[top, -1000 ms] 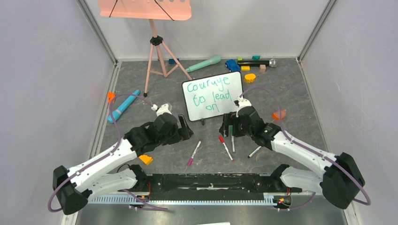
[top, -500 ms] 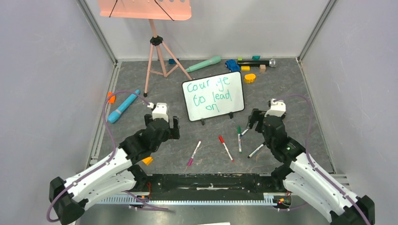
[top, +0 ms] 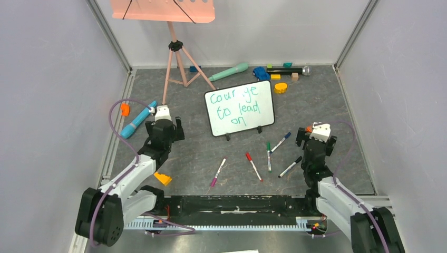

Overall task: Write a sentence on the whiteboard
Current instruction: Reset both arms

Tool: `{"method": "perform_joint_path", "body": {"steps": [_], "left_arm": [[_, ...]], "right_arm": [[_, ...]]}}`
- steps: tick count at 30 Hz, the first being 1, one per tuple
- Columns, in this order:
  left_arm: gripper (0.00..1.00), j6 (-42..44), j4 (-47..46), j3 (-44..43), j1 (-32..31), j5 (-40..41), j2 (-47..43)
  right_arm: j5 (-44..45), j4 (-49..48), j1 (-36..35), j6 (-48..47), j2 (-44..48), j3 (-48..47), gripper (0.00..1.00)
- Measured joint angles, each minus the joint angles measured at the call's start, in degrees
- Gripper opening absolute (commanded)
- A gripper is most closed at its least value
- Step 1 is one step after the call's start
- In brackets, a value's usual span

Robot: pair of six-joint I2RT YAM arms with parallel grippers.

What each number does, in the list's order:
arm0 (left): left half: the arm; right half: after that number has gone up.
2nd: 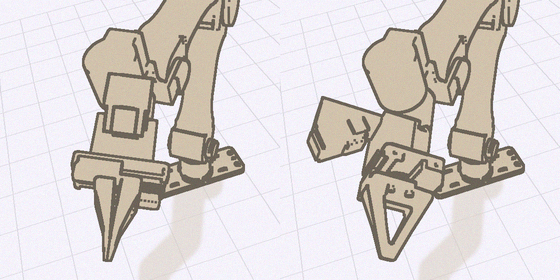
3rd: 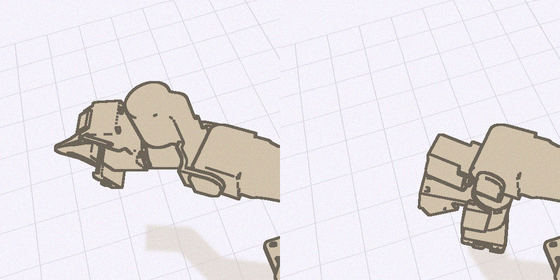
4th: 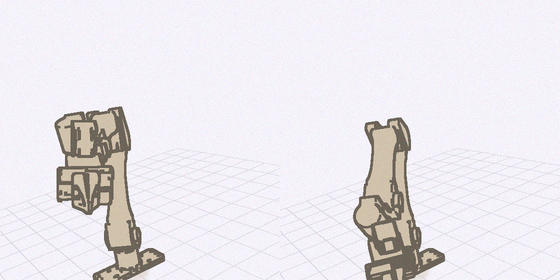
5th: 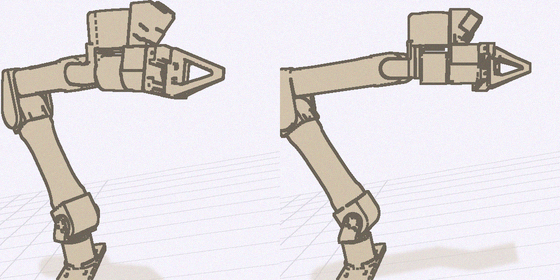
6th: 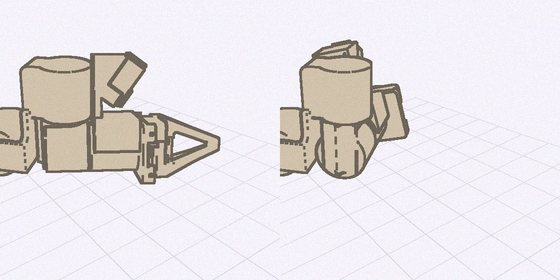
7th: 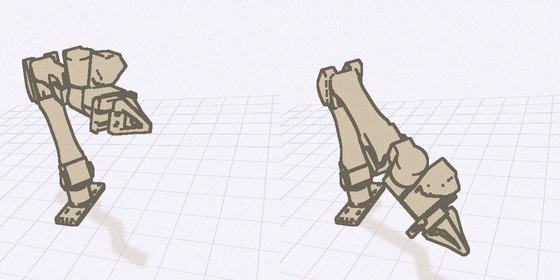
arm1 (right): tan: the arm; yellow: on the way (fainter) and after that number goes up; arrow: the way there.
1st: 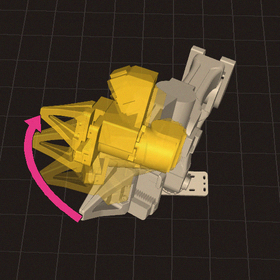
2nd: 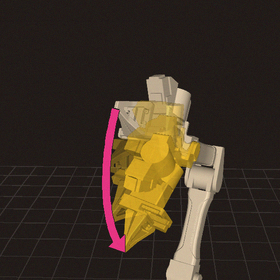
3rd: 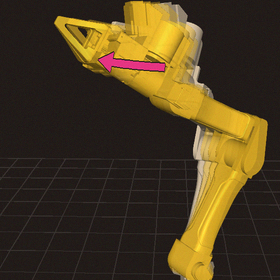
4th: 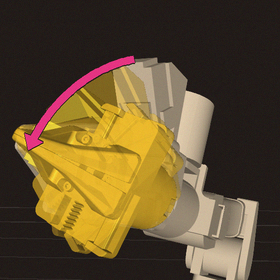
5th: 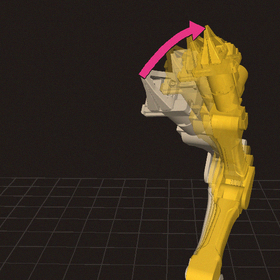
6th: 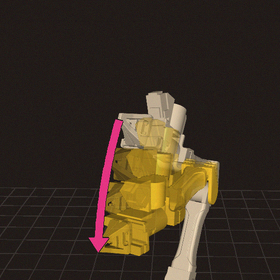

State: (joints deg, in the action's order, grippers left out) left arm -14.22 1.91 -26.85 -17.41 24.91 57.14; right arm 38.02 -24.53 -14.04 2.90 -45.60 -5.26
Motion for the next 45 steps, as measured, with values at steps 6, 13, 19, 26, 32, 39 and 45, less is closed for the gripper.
{"method": "perform_joint_path", "body": {"steps": [6,13,19,26,32,39,45], "left_arm": [[1.0,6.1,-14.7,5.9,3.3,-0.6,5.4],[1.0,7.5,-33.0,8.4,10.2,-7.8,15.6],[1.0,9.9,-43.8,7.6,11.9,-13.2,24.3],[1.0,11.3,-53.6,10.4,12.2,-15.0,27.1],[1.0,11.6,-57.0,10.5,12.2,-15.1,27.3],[1.0,11.7,-58.6,11.3,11.6,-15.0,27.3],[1.0,12.7,-59.6,12.0,10.5,-13.9,27.3]], "right_arm": [[-5.1,-17.2,3.6,-5.1,-9.7,4.1,0.98],[-14.7,-34.5,6.1,-10.1,-24.5,4.7,0.94],[-22.0,-49.4,8.8,-11.7,-32.9,4.7,0.98],[-20.8,-54.3,9.0,-11.1,-33.0,4.7,0.98],[-20.9,-54.4,9.0,-11.1,-33.0,4.7,0.98],[-20.8,-54.4,9.0,-11.1,-33.0,4.7,0.98],[-20.8,-54.4,9.0,-11.1,-33.0,4.7,0.98]]}}
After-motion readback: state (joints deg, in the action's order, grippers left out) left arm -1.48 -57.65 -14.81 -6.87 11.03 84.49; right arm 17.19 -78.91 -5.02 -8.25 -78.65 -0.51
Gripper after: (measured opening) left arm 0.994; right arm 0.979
